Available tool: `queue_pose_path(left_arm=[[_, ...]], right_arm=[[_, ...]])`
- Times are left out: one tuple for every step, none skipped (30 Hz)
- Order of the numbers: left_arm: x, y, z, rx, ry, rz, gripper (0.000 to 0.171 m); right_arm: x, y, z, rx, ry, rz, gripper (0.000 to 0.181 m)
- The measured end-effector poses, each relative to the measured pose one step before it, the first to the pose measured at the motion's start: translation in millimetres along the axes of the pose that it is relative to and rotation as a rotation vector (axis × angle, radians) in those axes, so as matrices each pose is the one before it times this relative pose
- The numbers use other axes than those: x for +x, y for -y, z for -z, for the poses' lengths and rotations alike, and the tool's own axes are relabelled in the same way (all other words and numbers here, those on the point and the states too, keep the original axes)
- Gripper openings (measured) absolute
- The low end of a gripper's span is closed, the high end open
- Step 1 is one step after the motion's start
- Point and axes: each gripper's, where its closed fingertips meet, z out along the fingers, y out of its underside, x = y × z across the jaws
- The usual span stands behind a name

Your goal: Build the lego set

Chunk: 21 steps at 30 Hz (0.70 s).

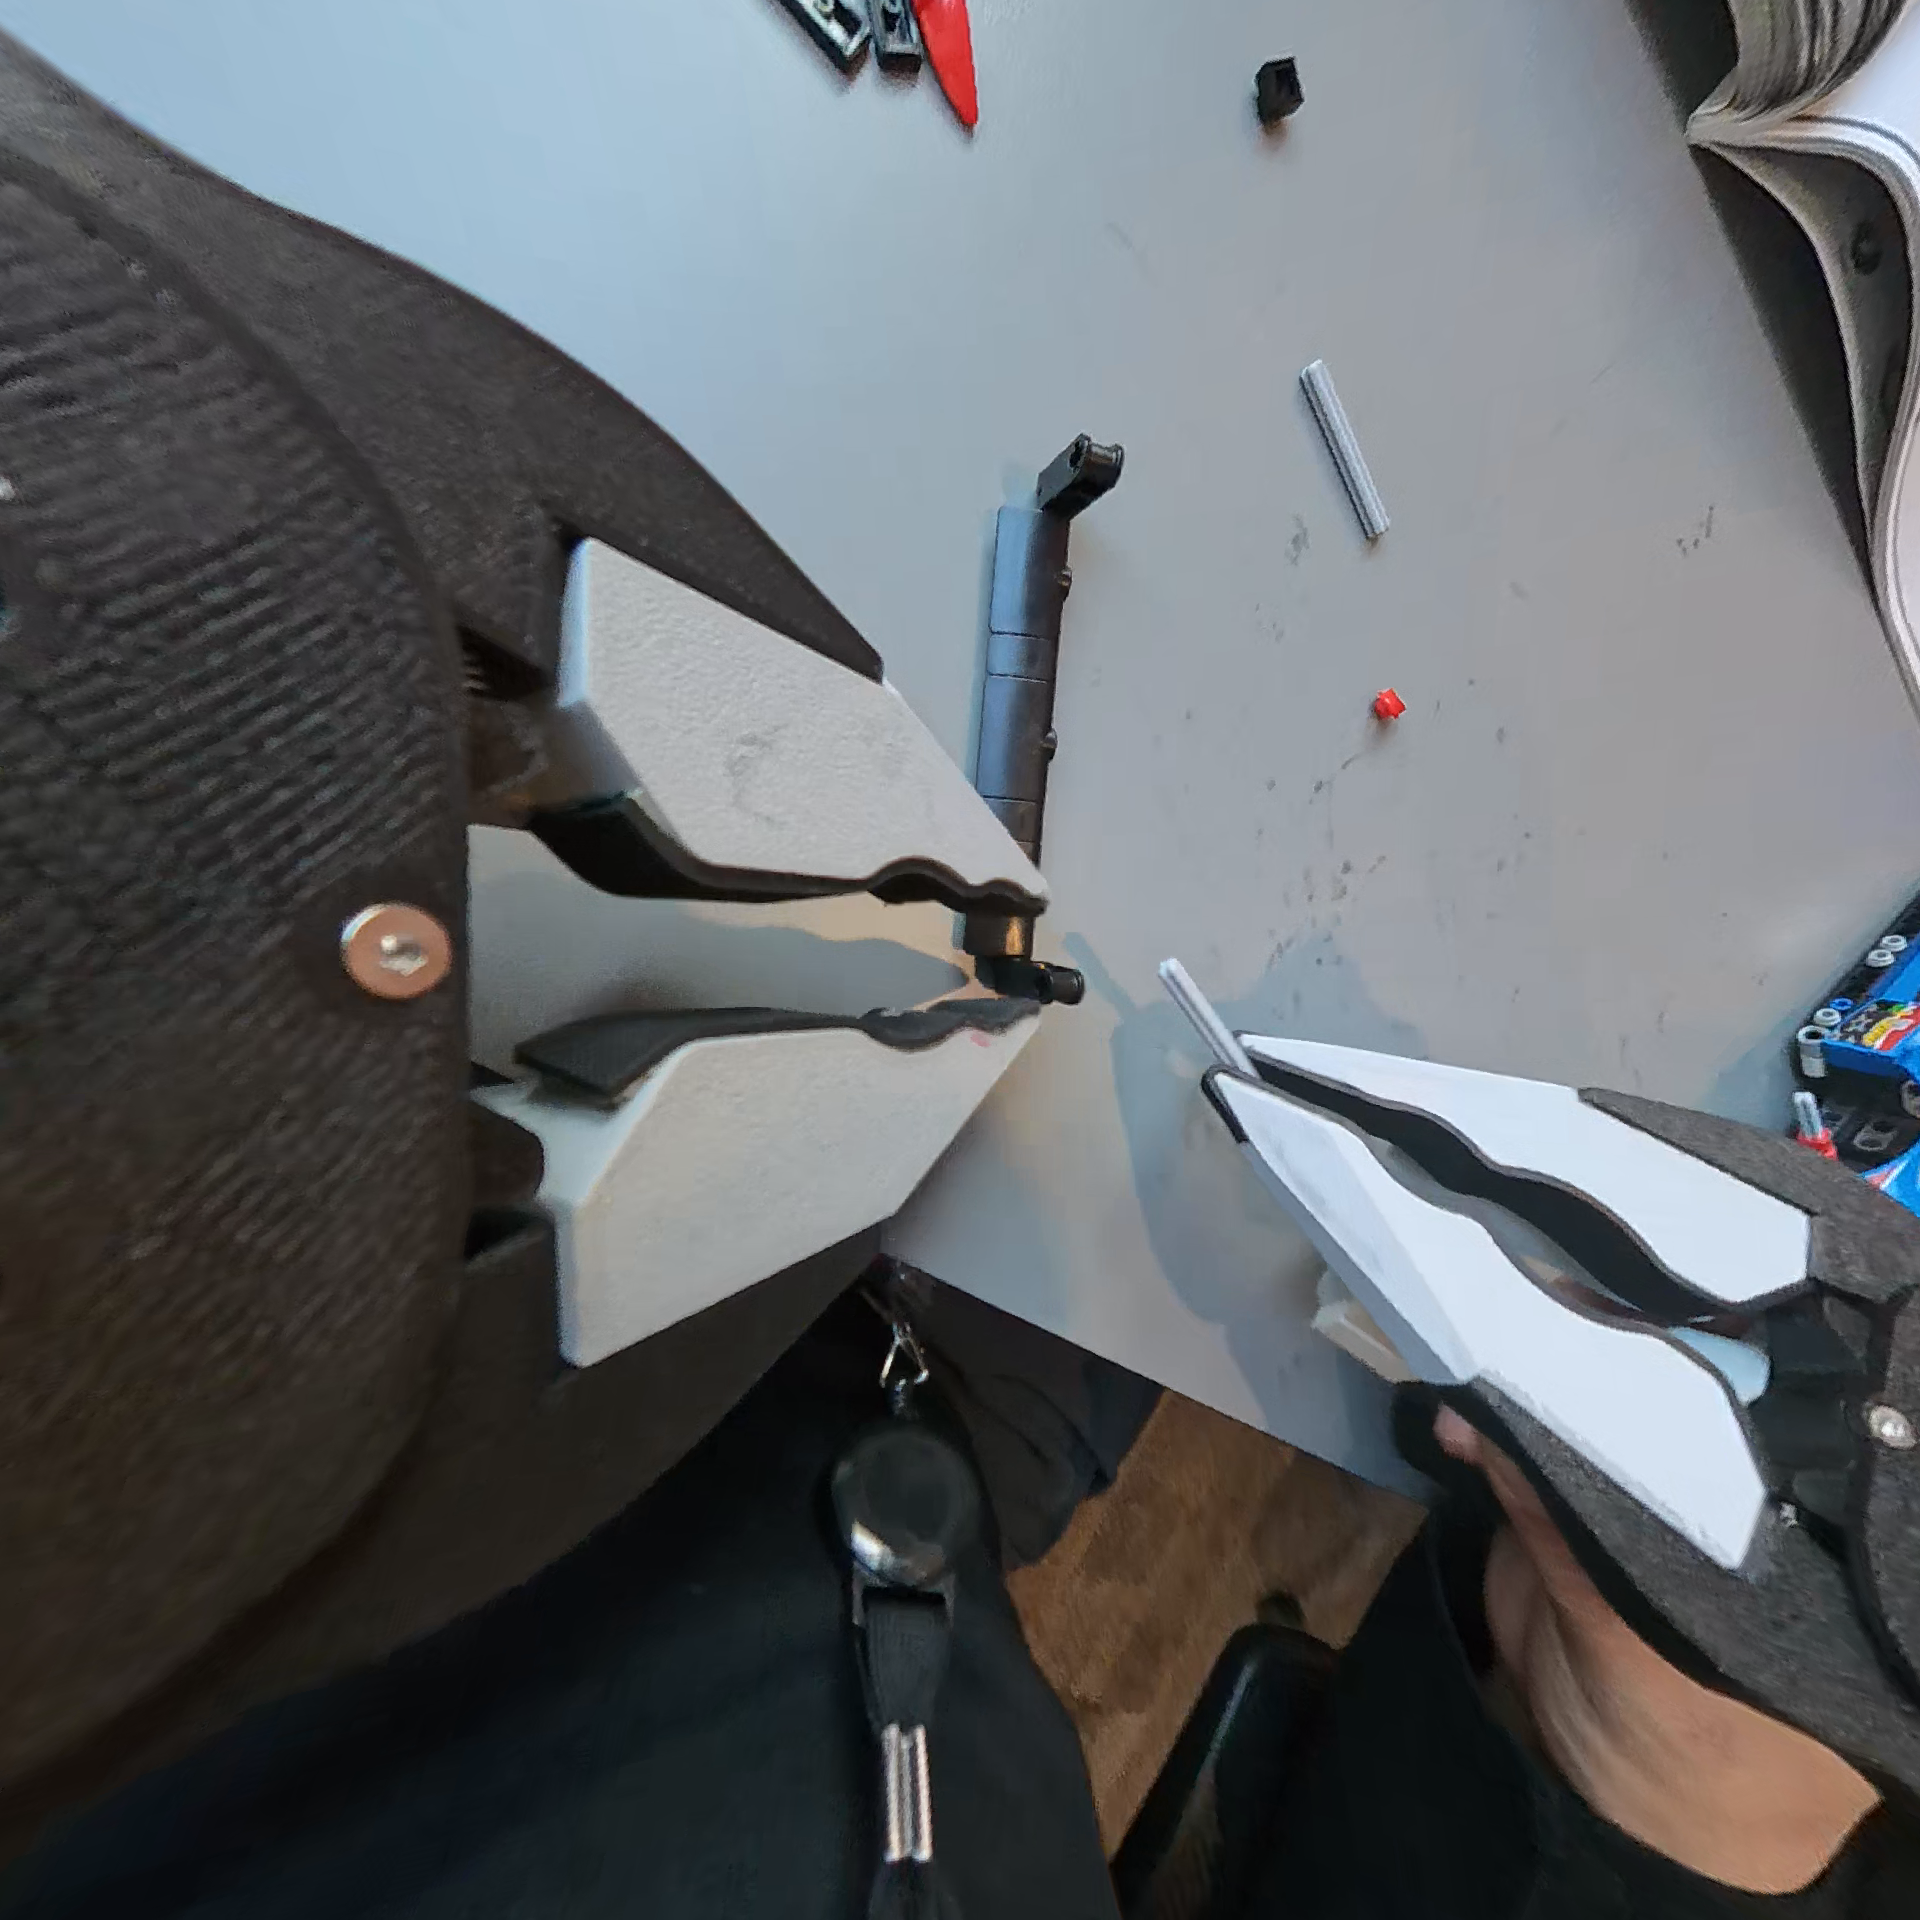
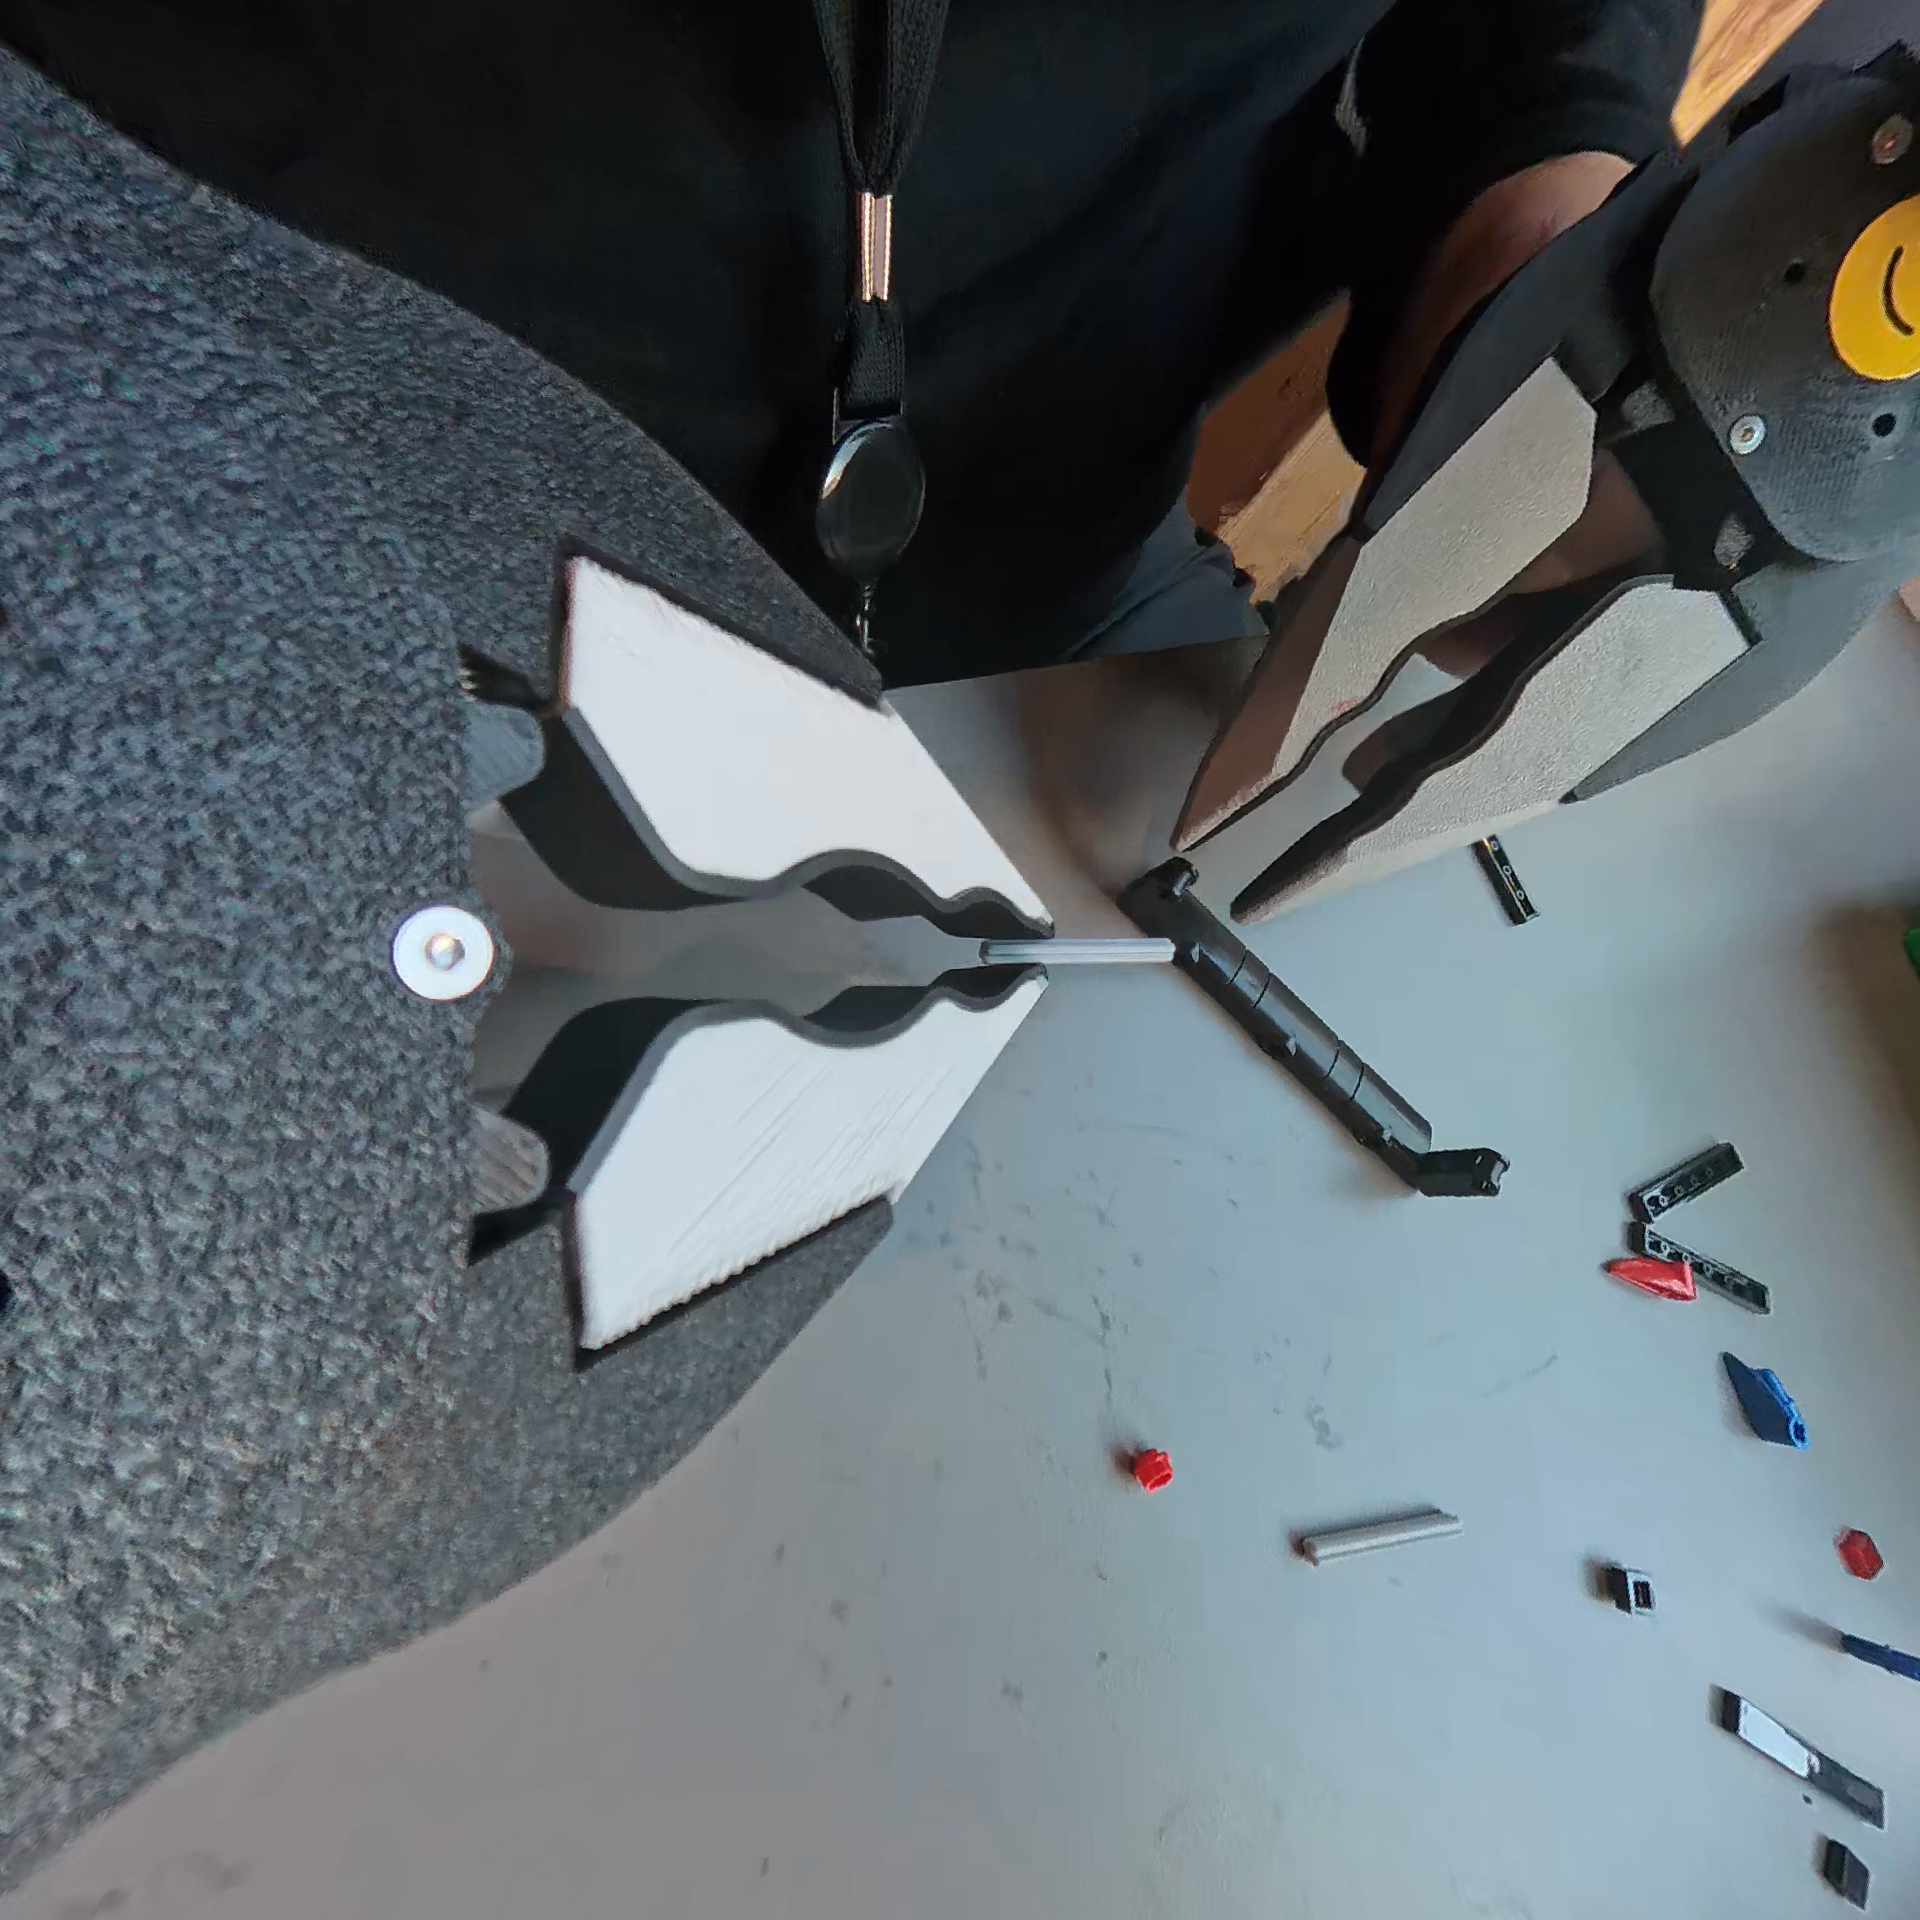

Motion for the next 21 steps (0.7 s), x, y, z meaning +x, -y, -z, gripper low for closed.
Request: queue_pose_path(left_arm=[[0.29,-0.76,0.32,-0.0099,-0.002,-0.0176,0.012],[-0.29,-0.83,-0.16,-0.00995,0.0021,-0.014,0.012],[0.48,-0.48,-0.56,-0.00668,-0.0018,-0.0116,0.012],[0.74,0.02,-0.84,-0.0024,-0.0034,-0.0068,0.012],[0.99,0.45,-1.02,0.00065,-0.0049,-0.003,0.012],[1.09,0.24,-1.09,0.00028,-0.0063,-0.0007,0.012],[1.19,0.13,-1.04,-0.00032,-0.0064,-0.0015,0.012],[0.82,-0.31,-1.09,-0.00295,-0.0045,-0.0029,0.013],[0.32,-0.77,-1.19,-0.00644,-0.0011,-0.0034,0.013],[-0.11,-1.11,-1.18,-0.00767,0.0009,-0.0041,0.014],[-0.23,-0.73,-1.05,-0.0067,0.0021,-0.004,0.014],[-0.16,-0.06,-0.91,-0.00363,0.0008,-0.0037,0.014],[0.24,0.21,-0.84,-0.0027,-0.0004,-0.0027,0.014],[0.08,0.29,-0.85,-0.00185,0.0002,-0.0026,0.014],[0.08,0.42,-0.8,-0.00152,0.0002,-0.0026,0.014],[-0.03,0.3,-0.82,-0.00156,0.0004,-0.0025,0.014],[-0.04,-0.12,-0.75,-0.00291,0.0001,-0.0028,0.014],[-0.22,-0.31,-0.78,-0.00396,0.0014,-0.0037,0.012],[0.09,-0.36,-0.4,-0.00347,0.0,-0.0066,0.008],[0.18,-0.16,-0.26,-0.00259,0.0004,-0.0076,0.006],[0.38,-0.25,-0.32,-0.00273,-0.0009,-0.0072,0.006]], right_arm=[[0.59,-0.75,0.55,-0.0041,-0.0012,0.0054,0.003],[-0.09,0.14,0.4,0.0009,0.0043,0.0034,0.003],[-0.06,0.41,0.44,0.0028,0.0025,0.0058,0.003],[0.63,0.16,0.46,-0.0001,-0.005,0.0105,0.003],[1.11,-0.43,0.18,-0.0046,-0.0097,0.0141,0.003],[0.95,-0.93,-0.01,-0.0069,-0.0102,0.0149,0.003],[0.73,-0.87,-0.11,-0.006,-0.0094,0.013,0.003],[0.14,-0.77,-0.14,-0.0044,-0.0051,0.0107,0.003],[-0.49,-0.42,-0.06,-0.0028,-0.0015,0.0097,0.003],[-0.18,-0.4,0.04,-0.0023,-0.0025,0.0096,0.003],[0.1,-0.57,0.02,-0.0035,-0.0034,0.0099,0.003],[-0.13,-0.55,-0.01,-0.0035,-0.0016,0.0117,0.003],[-0.23,-0.39,-0.08,-0.0024,-0.0011,0.0112,0.003],[0.0,-0.33,-0.02,-0.002,-0.0019,0.0089,0.003],[0.0,-0.27,0.01,-0.002,-0.0004,0.0061,0.003],[-0.48,-0.24,-0.11,-0.0013,0.0026,0.005,0.003],[-0.57,0.06,0.12,0.0005,0.0025,0.0079,0.003],[-0.53,0.13,0.23,0.0011,0.0012,0.0096,0.003],[-0.65,0.05,0.2,0.0007,0.0037,0.0082,0.003],[-1.24,0.09,0.31,0.0016,0.0089,0.0064,0.003],[-1.3,0.48,0.36,0.0033,0.01,0.0054,0.003]])
